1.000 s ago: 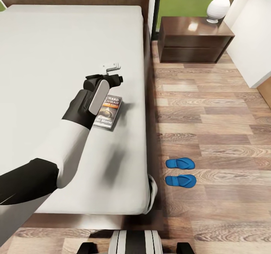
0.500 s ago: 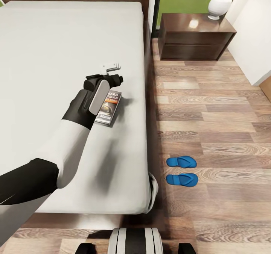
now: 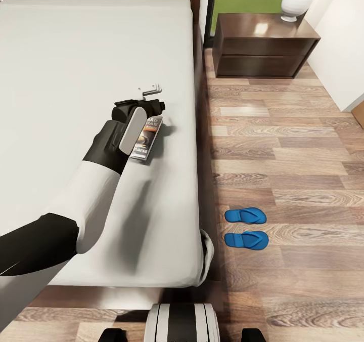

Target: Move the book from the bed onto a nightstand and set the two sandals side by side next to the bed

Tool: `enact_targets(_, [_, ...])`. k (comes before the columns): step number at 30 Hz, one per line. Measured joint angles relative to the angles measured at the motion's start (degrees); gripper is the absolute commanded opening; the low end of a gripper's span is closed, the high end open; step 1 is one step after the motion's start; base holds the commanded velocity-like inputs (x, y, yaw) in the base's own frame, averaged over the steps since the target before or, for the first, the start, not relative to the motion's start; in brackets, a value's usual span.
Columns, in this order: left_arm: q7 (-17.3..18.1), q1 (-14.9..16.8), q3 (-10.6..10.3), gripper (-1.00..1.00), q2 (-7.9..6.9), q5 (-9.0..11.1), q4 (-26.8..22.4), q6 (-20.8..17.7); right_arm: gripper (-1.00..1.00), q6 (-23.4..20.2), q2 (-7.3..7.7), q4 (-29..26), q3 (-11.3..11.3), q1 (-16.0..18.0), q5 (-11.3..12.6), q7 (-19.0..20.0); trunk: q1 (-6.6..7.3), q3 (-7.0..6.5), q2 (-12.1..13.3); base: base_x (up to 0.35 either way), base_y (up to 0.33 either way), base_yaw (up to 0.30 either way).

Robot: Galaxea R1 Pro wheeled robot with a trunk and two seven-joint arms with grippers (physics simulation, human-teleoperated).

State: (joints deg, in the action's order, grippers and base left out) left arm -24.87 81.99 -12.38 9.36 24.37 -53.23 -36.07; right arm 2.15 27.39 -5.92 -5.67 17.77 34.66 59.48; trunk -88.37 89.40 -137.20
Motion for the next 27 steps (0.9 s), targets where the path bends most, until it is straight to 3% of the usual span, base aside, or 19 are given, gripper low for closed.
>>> enact_targets(24, [0.03,0.0,0.05,1.0,0.0,0.11,0.02,0.04,1.0,0.0,-0.03,0.0,0.0,-0.04,0.0,0.0,-0.01,0.01,-0.01,0.0,0.0,0.0])
enact_targets(27, [-0.01,0.0,0.07,1.0,-0.01,0.09,-0.93,0.01,1.0,0.0,-0.02,0.0,0.0,-0.04,0.0,0.0,-0.66,0.54,-1.2,0.0,0.0,0.0])
